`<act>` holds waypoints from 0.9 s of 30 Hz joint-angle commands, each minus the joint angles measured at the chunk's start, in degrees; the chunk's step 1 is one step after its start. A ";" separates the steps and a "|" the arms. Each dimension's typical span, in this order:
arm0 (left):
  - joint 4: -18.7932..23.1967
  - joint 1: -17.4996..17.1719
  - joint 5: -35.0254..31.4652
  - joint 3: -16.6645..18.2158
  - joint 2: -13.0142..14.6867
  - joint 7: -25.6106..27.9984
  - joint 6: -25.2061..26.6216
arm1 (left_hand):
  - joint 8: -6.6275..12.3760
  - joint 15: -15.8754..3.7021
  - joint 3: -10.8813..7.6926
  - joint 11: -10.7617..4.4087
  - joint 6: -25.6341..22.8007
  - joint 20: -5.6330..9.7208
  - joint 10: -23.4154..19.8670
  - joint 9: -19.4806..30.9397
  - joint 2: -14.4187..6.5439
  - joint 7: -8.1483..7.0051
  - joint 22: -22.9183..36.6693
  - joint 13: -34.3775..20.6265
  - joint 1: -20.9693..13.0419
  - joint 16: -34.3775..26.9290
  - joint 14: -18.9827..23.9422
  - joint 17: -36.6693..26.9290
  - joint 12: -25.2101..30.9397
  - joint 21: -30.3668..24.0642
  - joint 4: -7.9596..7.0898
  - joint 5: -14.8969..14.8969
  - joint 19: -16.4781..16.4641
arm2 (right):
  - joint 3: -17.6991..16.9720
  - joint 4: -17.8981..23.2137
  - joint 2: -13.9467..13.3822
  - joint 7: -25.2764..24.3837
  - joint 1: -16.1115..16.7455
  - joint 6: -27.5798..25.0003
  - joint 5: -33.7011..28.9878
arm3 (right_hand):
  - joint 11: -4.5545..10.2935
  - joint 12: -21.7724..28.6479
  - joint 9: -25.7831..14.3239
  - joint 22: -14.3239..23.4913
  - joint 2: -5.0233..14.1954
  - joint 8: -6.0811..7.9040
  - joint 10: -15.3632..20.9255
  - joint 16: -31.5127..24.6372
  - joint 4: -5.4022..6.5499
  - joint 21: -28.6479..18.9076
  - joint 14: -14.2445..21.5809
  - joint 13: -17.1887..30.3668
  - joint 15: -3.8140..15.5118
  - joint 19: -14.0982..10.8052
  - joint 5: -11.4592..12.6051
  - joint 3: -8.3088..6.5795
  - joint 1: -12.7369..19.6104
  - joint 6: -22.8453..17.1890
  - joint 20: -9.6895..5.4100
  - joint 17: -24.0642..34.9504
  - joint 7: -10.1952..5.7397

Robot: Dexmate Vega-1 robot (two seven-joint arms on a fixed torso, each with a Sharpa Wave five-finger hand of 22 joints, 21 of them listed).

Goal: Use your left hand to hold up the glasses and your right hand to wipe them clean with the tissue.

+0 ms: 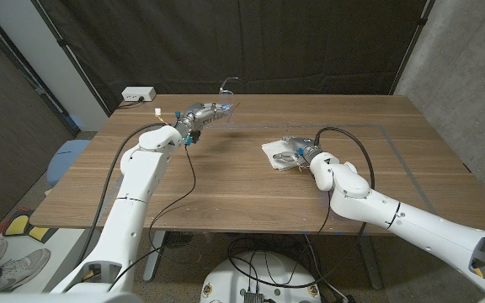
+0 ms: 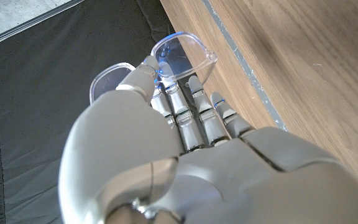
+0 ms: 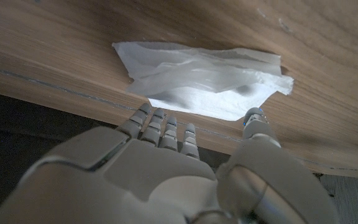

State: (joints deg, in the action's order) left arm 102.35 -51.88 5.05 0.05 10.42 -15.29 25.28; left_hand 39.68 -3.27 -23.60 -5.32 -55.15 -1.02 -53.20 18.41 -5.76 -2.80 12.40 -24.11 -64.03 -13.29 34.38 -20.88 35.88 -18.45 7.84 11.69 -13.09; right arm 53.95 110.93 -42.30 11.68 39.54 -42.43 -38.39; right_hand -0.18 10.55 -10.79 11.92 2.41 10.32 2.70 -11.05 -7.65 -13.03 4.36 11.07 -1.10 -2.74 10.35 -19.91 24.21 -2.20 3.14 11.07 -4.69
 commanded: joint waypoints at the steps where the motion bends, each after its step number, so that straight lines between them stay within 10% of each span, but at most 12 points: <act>1: -0.02 -0.09 -1.01 0.88 -1.05 -1.05 0.08 | 0.23 -8.69 -0.36 -0.04 -3.57 0.22 0.11 0.37 -0.25 3.74 0.10 -0.01 -0.23 0.32 0.52 -0.42 0.32 -0.27 0.06 0.47 -0.47 | 2.60 -1.01 0.68 7.27 -2.31 -1.99 -4.82 | 0.14 0.93 -0.29 0.34 0.79 0.58 0.27 -1.05 -0.67 -1.13 2.54 0.25 0.90 -1.97 0.25 -0.23 1.55 0.23 -0.63 0.17 0.60; 12: 0.16 -0.27 -1.28 1.18 -1.29 -1.79 -0.53 | 0.24 -8.88 -0.53 0.03 -3.59 0.23 0.31 0.55 -0.21 3.78 0.13 0.25 -0.11 0.34 0.63 -0.86 0.52 -0.44 0.11 0.49 -0.37 | 3.11 -2.08 1.74 8.71 -2.20 -2.54 -8.79 | 1.91 4.31 -0.09 0.97 2.17 3.48 9.52 -3.97 -1.90 -5.47 14.03 0.15 6.22 -10.48 0.72 -1.99 9.04 -6.81 -3.44 0.99 0.57; 20: 0.59 -0.57 -1.26 1.42 -1.46 -1.98 -0.72 | 0.16 -8.93 -0.72 -0.21 -3.59 0.36 0.47 0.58 -0.05 3.71 0.15 0.21 0.00 0.53 0.61 -1.05 0.84 -0.60 0.17 0.50 -0.37 | 3.19 -3.21 2.60 8.88 -1.65 -2.35 -11.56 | 4.74 7.98 0.07 1.51 1.80 6.69 24.36 -10.00 -2.33 -9.39 26.46 0.49 11.94 -16.35 1.46 -1.87 16.18 -18.31 -5.53 3.67 -0.80; 27: 1.05 -0.83 -1.33 1.42 -1.30 -2.33 -0.42 | 0.06 -8.84 -0.87 -0.21 -3.57 0.33 0.40 0.55 0.06 3.43 0.16 0.39 0.17 0.68 0.56 -1.22 1.05 -0.71 0.16 0.48 -0.27 | 1.15 -3.33 3.12 3.96 0.99 -0.83 -11.61 | 5.40 14.16 -0.03 3.87 2.20 10.82 43.20 -23.37 -2.14 -14.99 37.64 3.38 14.26 -20.22 1.92 0.65 26.92 -37.29 -6.78 12.61 -2.22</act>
State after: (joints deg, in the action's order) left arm 102.83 -52.35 3.84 1.30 9.13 -17.09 24.82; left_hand 39.54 -3.27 -24.02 -5.52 -55.05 -1.02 -52.78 18.78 -5.74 -2.70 12.40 -23.59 -64.05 -12.84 34.38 -21.95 36.34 -18.87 7.91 11.78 -13.09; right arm 56.55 108.36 -40.10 19.25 38.17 -44.56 -48.38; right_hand 5.22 22.18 -10.65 14.82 4.56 19.81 40.24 -30.68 -9.72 -26.08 39.17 12.70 3.52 -21.79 11.68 -20.02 47.74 -33.23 -2.37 21.03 -6.46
